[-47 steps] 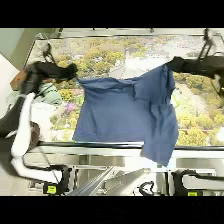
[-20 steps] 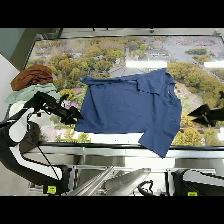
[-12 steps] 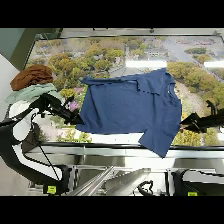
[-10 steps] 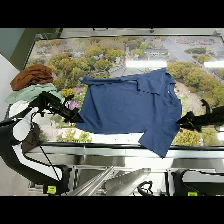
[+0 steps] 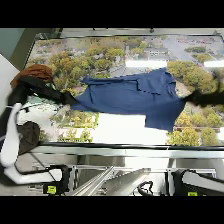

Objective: Fold the shirts.

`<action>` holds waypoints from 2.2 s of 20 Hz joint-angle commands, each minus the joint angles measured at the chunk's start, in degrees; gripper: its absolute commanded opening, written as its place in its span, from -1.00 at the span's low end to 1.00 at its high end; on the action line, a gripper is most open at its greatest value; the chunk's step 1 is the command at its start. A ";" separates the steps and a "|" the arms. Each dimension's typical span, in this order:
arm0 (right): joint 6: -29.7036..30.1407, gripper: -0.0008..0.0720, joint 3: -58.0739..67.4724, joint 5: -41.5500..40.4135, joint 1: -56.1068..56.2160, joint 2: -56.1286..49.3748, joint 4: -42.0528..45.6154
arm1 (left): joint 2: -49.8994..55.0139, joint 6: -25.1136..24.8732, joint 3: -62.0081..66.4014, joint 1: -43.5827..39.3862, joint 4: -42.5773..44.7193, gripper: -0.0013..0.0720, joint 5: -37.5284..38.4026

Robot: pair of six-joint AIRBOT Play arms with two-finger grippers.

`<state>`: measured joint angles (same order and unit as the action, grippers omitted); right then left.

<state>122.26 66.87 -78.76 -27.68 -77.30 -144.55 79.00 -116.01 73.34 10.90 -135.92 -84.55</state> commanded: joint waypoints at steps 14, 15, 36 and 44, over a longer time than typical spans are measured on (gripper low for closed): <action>-0.28 -0.92 43.74 15.52 -1.79 36.00 0.28 | -42.82 21.03 36.96 -6.60 20.76 -0.94 22.01; -1.53 -0.92 42.77 12.44 -1.79 34.12 -0.24 | -40.00 21.62 35.69 -8.48 20.74 -0.94 19.87; 2.12 -0.92 22.73 32.81 12.07 -33.66 -4.79 | 31.02 15.32 15.21 -6.69 17.27 -0.94 38.53; -10.29 -0.93 37.35 15.58 13.53 -33.11 26.73 | 34.12 17.09 32.57 -8.33 22.08 -0.94 20.52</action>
<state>118.72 101.19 -55.27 -15.14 -110.83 -135.02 112.31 -100.12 100.66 3.46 -117.36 -56.38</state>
